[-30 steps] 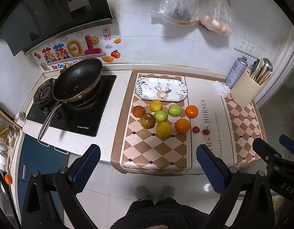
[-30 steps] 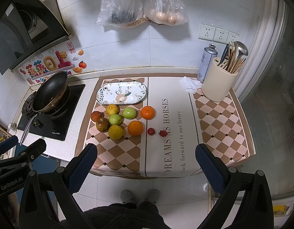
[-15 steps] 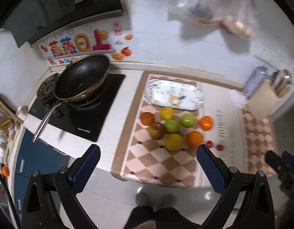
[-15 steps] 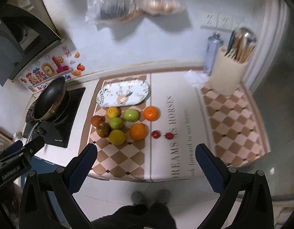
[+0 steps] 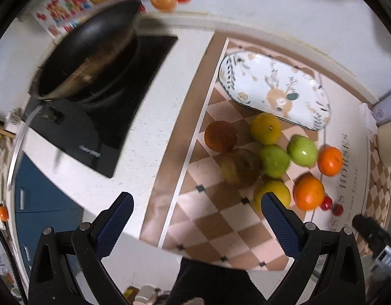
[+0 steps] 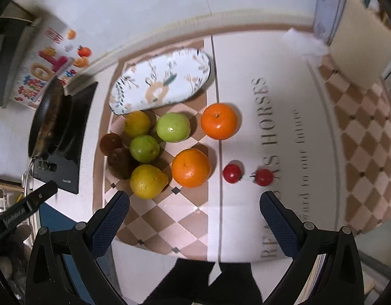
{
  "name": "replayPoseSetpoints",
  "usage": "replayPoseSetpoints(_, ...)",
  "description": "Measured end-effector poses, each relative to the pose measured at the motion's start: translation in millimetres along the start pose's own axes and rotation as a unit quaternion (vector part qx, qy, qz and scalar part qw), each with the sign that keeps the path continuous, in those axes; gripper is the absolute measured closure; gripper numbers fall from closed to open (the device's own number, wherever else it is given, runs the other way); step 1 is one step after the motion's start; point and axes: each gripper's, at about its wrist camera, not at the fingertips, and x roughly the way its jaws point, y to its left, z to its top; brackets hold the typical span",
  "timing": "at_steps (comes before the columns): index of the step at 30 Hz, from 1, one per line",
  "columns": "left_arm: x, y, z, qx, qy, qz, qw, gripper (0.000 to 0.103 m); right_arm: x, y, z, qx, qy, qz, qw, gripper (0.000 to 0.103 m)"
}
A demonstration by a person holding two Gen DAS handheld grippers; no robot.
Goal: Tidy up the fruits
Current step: 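Grasp the dark orange with the left tool while the right tool grasps the large orange, then lower dark orange onto the plate with left tool while right tool lowers large orange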
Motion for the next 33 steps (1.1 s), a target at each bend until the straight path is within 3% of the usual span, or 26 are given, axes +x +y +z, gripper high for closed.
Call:
replayPoseSetpoints(7, 74.1, 3.6, 52.4, -0.015, 0.089, -0.064, 0.9938, 0.005, 59.4, -0.3, 15.6, 0.052, 0.054, -0.002, 0.997, 0.0)
replayPoseSetpoints(12, 114.2, -7.7, 74.0, 0.005, 0.127, -0.073, 0.9892, 0.014, 90.3, -2.4, 22.0, 0.088, 0.089, 0.001, 0.992, 0.0)
replayPoseSetpoints(14, 125.7, -12.5, 77.7, 0.015, 0.138, -0.075, 0.9874, 0.02, 101.1, -1.5, 24.2, 0.098, 0.099, 0.004, 0.99, 0.0)
replayPoseSetpoints(16, 134.8, -16.6, 79.4, 0.026, 0.148, -0.077, 0.9858, 0.034, 111.6, -0.4, 25.7, 0.108, 0.108, 0.011, 0.988, 0.0)
replayPoseSetpoints(19, 138.9, -20.8, 78.7, 0.034, 0.152, -0.091, 0.9836, 0.047, 122.7, 1.5, 28.9, 0.116, 0.113, 0.009, 0.987, 0.0)
replayPoseSetpoints(25, 148.3, -32.2, 73.4, 0.057, 0.151, -0.074, 0.9842, 0.048, 136.9, 9.1, 37.0, 0.119, 0.116, 0.015, 0.986, 0.002)
replayPoseSetpoints(33, 147.9, -46.4, 61.7, 0.082, 0.128, -0.057, 0.9867, 0.05, 161.8, 19.8, 39.2, 0.114, 0.134, 0.002, 0.984, 0.023)
